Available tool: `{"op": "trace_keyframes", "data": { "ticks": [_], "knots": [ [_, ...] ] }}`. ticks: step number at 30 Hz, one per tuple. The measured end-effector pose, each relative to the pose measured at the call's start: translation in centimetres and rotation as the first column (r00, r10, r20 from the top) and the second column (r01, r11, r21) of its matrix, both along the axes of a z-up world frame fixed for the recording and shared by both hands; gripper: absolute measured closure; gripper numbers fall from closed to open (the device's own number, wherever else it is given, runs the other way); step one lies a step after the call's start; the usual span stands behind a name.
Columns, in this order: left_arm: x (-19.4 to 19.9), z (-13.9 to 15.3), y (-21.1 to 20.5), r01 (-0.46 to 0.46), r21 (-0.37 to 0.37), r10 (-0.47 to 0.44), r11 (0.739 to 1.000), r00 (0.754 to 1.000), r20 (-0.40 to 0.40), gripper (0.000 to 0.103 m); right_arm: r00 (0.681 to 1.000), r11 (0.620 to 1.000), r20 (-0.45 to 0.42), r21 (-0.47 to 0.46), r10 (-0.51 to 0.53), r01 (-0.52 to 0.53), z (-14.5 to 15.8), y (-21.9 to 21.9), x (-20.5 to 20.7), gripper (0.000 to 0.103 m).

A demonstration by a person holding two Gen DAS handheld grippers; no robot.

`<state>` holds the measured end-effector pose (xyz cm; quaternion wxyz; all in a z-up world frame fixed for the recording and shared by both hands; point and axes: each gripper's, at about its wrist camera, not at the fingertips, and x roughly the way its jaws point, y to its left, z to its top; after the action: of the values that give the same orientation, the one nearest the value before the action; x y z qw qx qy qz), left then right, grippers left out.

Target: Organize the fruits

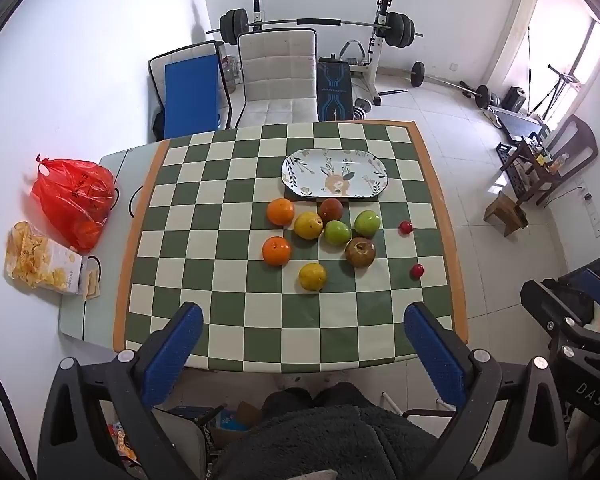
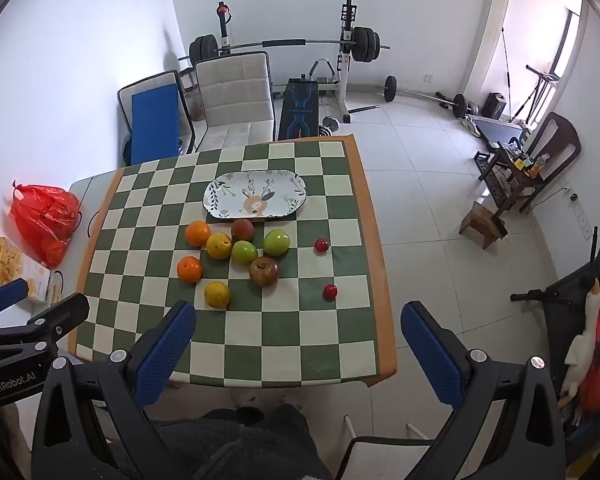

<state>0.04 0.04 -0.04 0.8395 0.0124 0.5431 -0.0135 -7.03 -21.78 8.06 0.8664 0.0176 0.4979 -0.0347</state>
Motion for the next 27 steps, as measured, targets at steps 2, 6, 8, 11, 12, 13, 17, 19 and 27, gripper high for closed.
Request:
{"op": "trace_keyframes", "data": {
  "ticks": [2, 6, 8, 11, 12, 13, 17, 19, 27],
  "knots": [
    [0.0, 0.0, 0.0, 0.0, 0.0, 0.0, 1.0, 1.0, 0.0, 0.0, 1.0, 1.0, 0.004, 0.004, -0.001, 0.001, 0.0, 0.0, 0.0, 0.0],
    [0.0, 0.0, 0.0, 0.001, -0.008, -0.001, 1.0, 1.0, -0.001, 0.0, 1.0, 1.0, -0.004, 0.002, 0.0, 0.0, -0.1, 0.0, 0.1, 0.0],
    [0.1, 0.0, 0.1, 0.002, -0.005, -0.002, 1.0, 1.0, -0.002, 0.0, 1.0, 1.0, -0.007, 0.003, 0.0, 0.0, 0.0, -0.1, 0.1, 0.0],
    [0.1, 0.0, 0.1, -0.002, -0.006, 0.002, 1.0, 1.0, 0.002, 0.0, 1.0, 1.0, -0.001, 0.002, 0.0, 0.0, 0.0, 0.0, 0.1, 0.0],
    [0.1, 0.0, 0.1, -0.002, -0.005, 0.002, 1.0, 1.0, 0.003, 0.0, 1.0, 1.0, 0.0, 0.002, 0.0, 0.0, 0.0, -0.1, 0.1, 0.0],
    [0.1, 0.0, 0.2, -0.003, -0.005, 0.003, 1.0, 1.0, 0.004, 0.0, 1.0, 1.0, 0.001, 0.001, 0.001, -0.001, 0.1, -0.1, 0.1, 0.0],
    [0.0, 0.0, 0.2, 0.0, -0.009, 0.0, 1.0, 1.0, 0.002, 0.0, 1.0, 1.0, 0.0, -0.003, 0.0, 0.0, 0.0, 0.0, 0.2, 0.0],
    [0.1, 0.0, 0.3, 0.0, -0.01, 0.0, 1.0, 1.0, 0.002, 0.0, 1.0, 1.0, -0.001, 0.003, 0.001, -0.001, 0.0, -0.1, 0.2, 0.0],
    [0.2, 0.3, 1.4, -0.003, -0.009, 0.003, 1.0, 1.0, 0.007, 0.0, 1.0, 1.0, -0.001, 0.002, 0.002, -0.002, 0.6, -0.2, 0.4, 0.0]
  ]
}}
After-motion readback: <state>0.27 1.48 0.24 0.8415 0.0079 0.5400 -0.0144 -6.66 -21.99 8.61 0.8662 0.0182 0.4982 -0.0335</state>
